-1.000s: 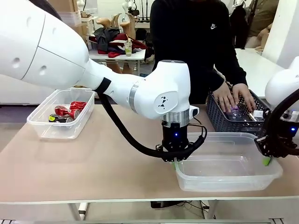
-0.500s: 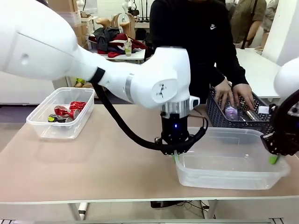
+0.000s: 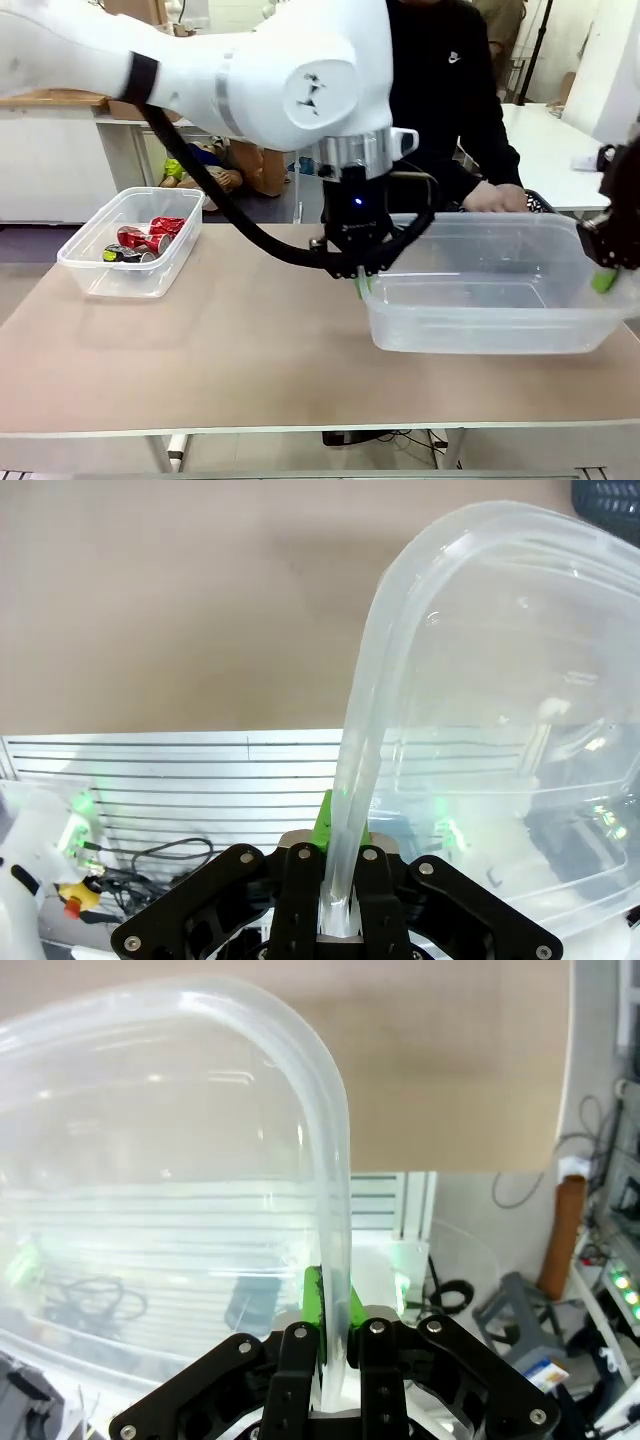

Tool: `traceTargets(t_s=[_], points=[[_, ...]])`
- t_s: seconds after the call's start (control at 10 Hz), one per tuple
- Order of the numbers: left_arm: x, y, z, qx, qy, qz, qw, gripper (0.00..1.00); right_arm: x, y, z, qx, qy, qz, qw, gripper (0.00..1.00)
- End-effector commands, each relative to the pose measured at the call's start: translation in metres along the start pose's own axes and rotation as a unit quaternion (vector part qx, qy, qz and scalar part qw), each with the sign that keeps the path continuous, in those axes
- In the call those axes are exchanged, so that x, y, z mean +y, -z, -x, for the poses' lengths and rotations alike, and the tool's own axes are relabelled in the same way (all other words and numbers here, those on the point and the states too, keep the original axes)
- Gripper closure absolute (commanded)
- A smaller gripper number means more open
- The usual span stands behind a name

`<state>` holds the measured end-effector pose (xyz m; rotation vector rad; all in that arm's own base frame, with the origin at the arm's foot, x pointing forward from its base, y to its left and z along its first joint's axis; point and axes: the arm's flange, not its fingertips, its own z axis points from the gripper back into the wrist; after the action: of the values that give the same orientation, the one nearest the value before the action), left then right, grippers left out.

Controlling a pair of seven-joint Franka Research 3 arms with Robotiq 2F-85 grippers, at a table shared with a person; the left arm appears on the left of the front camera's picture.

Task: Sort the waste into each basket.
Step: Pick up the Organizing box on the right side of the table and lift it.

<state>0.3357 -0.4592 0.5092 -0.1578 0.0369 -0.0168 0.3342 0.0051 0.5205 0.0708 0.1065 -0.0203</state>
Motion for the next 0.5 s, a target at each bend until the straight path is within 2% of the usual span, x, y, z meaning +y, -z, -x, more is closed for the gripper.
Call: traceTargets(t_s=[0.0,0.4], points=[[-0.0065,0.0118,-0.0001,0.008,0.005,-0.002,1.000,1.00,-0.0054,0.0121,0.0043,0.010,0.002,0.009,1.000,1.00],[-0.0065,0.0118,-0.0001,0.008,0.005,-0.002,1.000,1.00,-0.0054,0.0121,0.0043,0.010,0.002,0.009,1.000,1.00]])
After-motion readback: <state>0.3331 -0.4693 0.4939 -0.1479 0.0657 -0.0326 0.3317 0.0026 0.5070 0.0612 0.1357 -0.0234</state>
